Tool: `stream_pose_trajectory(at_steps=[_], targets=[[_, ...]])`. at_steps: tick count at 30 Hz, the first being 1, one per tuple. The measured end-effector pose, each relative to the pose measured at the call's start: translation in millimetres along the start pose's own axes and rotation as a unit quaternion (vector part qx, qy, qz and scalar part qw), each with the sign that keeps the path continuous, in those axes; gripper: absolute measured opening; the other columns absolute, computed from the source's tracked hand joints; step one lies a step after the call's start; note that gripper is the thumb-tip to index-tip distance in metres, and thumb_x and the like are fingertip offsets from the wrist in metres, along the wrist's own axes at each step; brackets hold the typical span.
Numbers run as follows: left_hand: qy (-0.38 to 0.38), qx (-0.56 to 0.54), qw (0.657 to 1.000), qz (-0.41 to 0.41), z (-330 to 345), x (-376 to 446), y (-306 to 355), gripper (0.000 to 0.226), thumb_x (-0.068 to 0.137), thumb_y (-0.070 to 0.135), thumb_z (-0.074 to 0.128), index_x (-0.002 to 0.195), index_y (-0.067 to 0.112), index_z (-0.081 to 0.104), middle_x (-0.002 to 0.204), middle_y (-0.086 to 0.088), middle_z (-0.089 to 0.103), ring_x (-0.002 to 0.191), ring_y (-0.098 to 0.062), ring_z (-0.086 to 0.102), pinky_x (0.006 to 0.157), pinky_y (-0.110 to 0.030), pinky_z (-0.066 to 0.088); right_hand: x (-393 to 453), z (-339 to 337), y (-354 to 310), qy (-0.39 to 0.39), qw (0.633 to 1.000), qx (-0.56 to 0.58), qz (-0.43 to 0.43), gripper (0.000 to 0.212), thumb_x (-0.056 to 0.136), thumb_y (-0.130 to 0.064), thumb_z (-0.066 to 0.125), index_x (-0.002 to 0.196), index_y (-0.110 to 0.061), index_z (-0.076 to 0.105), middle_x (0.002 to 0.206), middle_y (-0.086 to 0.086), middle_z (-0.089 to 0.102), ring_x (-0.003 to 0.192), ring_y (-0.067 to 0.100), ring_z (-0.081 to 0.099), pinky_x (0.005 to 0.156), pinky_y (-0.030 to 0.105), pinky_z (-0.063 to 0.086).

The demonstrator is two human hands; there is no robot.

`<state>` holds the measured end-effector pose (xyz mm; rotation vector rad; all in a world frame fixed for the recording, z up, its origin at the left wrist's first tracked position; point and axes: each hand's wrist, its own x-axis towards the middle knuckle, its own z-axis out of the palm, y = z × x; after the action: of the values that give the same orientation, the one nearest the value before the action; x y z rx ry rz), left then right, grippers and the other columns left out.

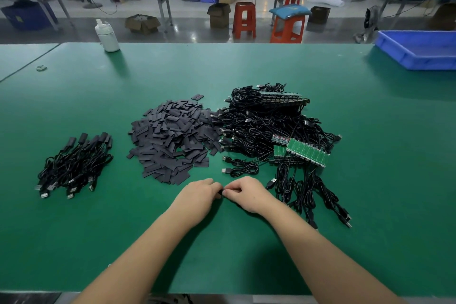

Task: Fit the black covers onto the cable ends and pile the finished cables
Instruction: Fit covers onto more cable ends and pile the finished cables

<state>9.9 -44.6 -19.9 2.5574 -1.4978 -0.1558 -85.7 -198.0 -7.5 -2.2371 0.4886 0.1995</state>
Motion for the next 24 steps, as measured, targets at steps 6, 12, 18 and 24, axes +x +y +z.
stream_pose_trajectory(at_steps=[6,12,18,24], targets=[[0.16,-0.285,0.927,-0.183,-5.0,-10.5,7.5,0.031,0.087,0.023,0.074,0.117,0.02,0.07,0.097,0.007,0.074,0.075,-0.01,0.069,0.081,-0.027,0.055,-1.1,-2.0,1.5,0.022,0.997,0.072,0.006,0.019,0.098,-0.034,0.061,0.095,-0.026,0.077,0.075,-0.008,0.067,0.062,0.006,0.053,0.058,0.022,0.042],[0.17,-0.495,0.811,-0.26,-5.1,-7.0,15.7,0.015,0.089,0.005,0.069,0.103,0.01,0.071,0.069,-0.002,0.073,0.05,-0.014,0.065,0.05,-0.016,0.049,-2.1,3.8,0.0,0.043,0.997,0.067,-0.003,0.018,0.098,-0.031,0.06,0.094,-0.024,0.076,0.083,-0.007,0.073,0.067,0.012,0.058,0.064,0.027,0.048],[0.187,-0.516,0.792,-0.269,-4.6,-5.4,21.6,0.013,0.09,0.006,0.067,0.096,0.015,0.074,0.053,-0.004,0.065,0.044,-0.011,0.056,0.047,-0.017,0.045,-3.9,18.7,-5.5,0.09,0.994,-0.024,-0.05,0.014,0.094,-0.034,0.061,0.098,-0.026,0.071,0.069,-0.007,0.063,0.07,0.016,0.059,0.061,0.031,0.04],[0.218,-0.497,0.803,-0.248,-19.4,-4.2,19.1,0.019,0.088,0.007,0.069,0.092,0.024,0.078,0.053,0.009,0.06,0.043,-0.006,0.041,0.044,-0.017,0.034,-1.1,13.8,-13.6,0.121,0.991,0.013,-0.059,0.023,0.094,-0.039,0.061,0.075,-0.029,0.067,0.062,-0.006,0.051,0.062,0.01,0.045,0.062,0.033,0.039]])
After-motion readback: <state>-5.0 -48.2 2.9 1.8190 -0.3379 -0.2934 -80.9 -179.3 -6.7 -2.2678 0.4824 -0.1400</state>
